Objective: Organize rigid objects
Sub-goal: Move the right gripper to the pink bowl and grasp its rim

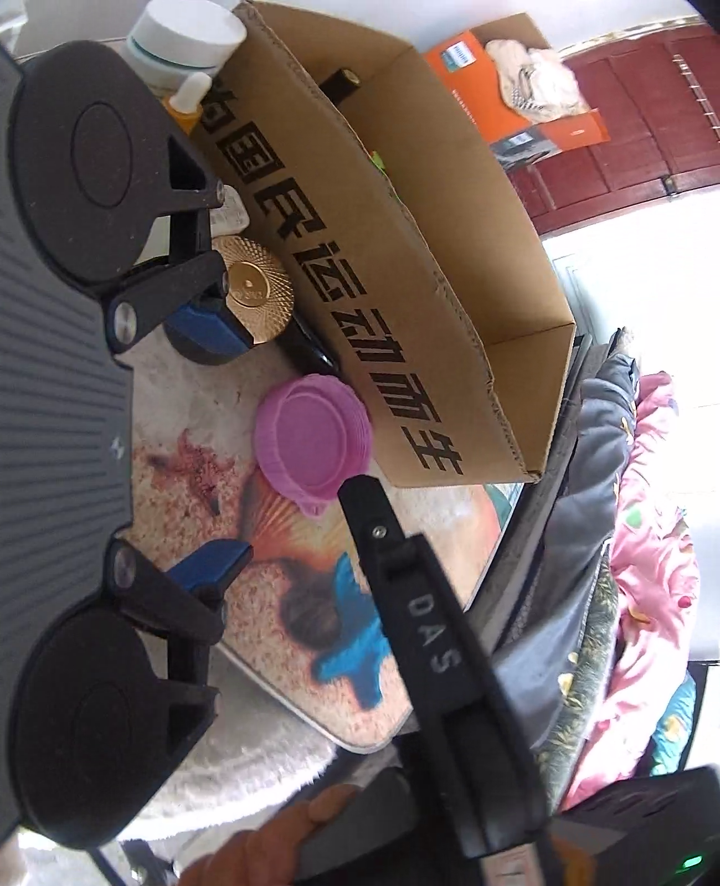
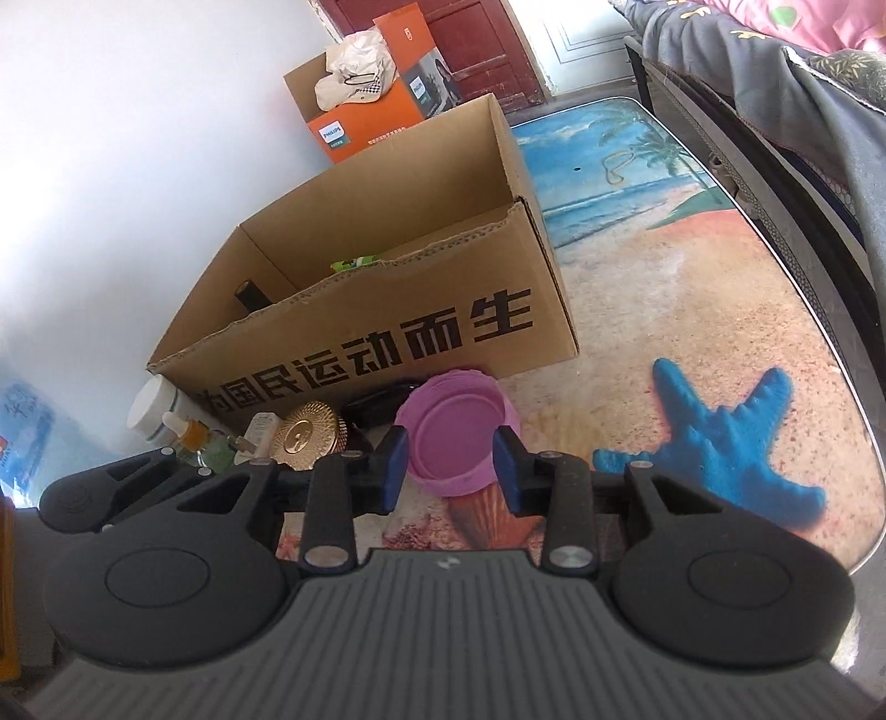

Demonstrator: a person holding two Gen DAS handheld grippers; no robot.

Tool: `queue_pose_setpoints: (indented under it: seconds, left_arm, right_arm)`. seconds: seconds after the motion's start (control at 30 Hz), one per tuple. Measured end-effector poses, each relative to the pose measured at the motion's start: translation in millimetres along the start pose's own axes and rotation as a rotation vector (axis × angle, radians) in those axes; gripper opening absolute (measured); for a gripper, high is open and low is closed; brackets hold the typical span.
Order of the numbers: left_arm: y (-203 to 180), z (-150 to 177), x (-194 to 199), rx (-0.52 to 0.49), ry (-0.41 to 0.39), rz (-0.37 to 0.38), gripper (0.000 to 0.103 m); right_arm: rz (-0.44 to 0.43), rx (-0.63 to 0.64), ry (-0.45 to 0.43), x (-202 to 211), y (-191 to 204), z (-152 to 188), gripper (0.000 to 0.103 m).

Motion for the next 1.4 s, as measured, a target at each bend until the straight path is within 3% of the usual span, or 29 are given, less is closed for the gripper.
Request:
queue_pose_setpoints:
  seconds: [0.1, 0.43, 0.63, 0.83, 1.2, 1.4]
  left_arm:
    - [-10, -1, -14, -0.042, -0.006, -0.040, 0.075]
    - [-12, -5, -47, -0.028, 0.045, -0.093, 0.073]
    - [-7, -8, -51, 0.003, 0.043, -0.059, 0.070]
    - [-9, -8, -49, -0.005, 0.037, -0.041, 0.070]
    - [-5, 29, -7, -0.014, 0.043, 0.028, 0.070]
    - [-1, 39, 2, -0.019, 0.054, 0.046, 0.071]
  right_arm:
    - [0.005, 0.032, 0.009, -11, 0, -5, 0.040]
    - [0.018, 0.126, 0.042, -49, 4, -10, 0.039]
    - [0.009, 0.088, 0.060, -56, -3, -8, 0.016]
    - [0.006, 0.053, 0.076, -46, -5, 2, 0.015]
    - [-0.011, 0.015, 0.116, -19, 14, 37, 0.017]
    - [-0.002, 0.034, 0.107, -14, 20, 41, 0.018]
Point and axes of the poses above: each gripper's, at about its wrist camera, not at the fingertips, and x roughly against the way its jaws point, y to its left, z to its underside, the point moved 1 cm from there along -x, roughly the way its jaws point, and after that the axes turned 5 degrees about -y, right-handed, at the moved point
